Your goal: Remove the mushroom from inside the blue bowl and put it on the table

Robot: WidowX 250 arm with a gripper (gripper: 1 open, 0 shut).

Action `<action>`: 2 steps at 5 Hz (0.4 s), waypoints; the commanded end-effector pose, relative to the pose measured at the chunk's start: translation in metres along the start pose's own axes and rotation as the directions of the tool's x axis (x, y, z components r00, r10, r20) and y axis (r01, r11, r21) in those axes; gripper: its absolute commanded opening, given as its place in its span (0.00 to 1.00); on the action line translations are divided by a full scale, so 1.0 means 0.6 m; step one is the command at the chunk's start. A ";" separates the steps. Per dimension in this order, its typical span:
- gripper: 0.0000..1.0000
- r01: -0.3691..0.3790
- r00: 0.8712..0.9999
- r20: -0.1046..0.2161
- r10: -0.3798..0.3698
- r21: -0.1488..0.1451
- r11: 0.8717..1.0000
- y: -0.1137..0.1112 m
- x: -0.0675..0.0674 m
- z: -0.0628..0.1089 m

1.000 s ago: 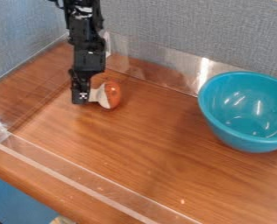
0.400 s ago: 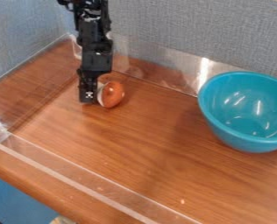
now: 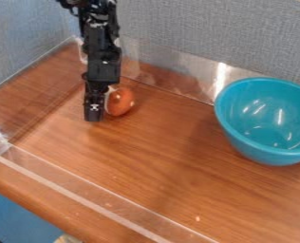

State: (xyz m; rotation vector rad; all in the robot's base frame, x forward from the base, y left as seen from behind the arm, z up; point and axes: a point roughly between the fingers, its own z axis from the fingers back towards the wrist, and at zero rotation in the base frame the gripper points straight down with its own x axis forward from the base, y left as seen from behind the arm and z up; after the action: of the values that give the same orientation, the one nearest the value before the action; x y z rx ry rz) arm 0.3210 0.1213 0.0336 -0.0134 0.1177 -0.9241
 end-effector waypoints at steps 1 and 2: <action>1.00 -0.050 0.998 0.032 0.048 0.079 0.996 0.002 -0.013 0.069; 1.00 -0.103 0.994 0.042 0.100 0.080 0.991 -0.004 -0.022 0.090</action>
State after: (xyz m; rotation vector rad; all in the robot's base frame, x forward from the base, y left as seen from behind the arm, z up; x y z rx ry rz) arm 0.3146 0.1194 0.0604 -0.0076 0.1085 -0.8454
